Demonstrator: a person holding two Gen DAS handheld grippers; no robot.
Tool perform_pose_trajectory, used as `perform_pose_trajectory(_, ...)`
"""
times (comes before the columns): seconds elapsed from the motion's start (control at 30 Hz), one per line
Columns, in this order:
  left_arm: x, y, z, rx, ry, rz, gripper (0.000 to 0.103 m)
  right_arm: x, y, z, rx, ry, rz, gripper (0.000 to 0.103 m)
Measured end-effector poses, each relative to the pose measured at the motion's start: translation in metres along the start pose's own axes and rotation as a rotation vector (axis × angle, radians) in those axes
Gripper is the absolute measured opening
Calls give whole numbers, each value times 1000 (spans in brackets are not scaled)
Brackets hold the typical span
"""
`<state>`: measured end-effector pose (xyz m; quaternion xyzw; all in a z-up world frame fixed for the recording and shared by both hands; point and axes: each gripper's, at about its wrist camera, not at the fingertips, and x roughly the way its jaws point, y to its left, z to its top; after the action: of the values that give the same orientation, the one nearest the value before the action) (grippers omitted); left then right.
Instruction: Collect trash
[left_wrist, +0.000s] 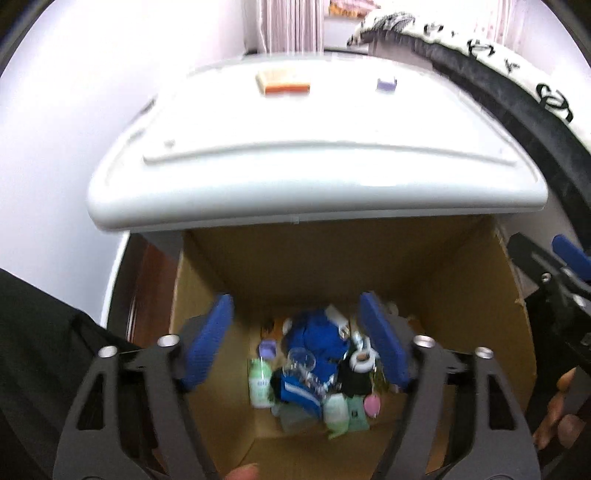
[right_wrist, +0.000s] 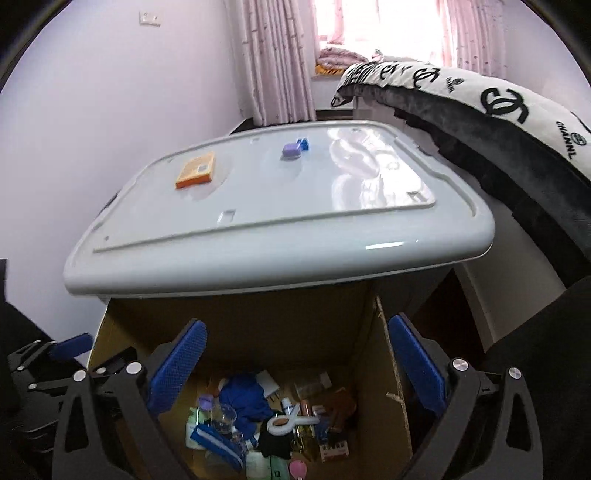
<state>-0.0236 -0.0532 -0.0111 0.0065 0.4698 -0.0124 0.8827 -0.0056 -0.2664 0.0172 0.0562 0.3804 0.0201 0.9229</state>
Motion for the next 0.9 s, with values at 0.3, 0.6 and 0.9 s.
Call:
perform_pose_trajectory(0.3, 2, 2, 9, -18, -45, 6, 78, 7, 4, 1, -9, -4, -24, 98)
perform_pose_trajectory(0.6, 9, 11, 3, -63, -5, -2, 78, 12, 10, -2, -43, 24, -31, 98)
perform_pose_trajectory(0.9, 8, 4, 1, -21, -7, 8, 78, 15, 7, -4, -30, 51, -33, 98)
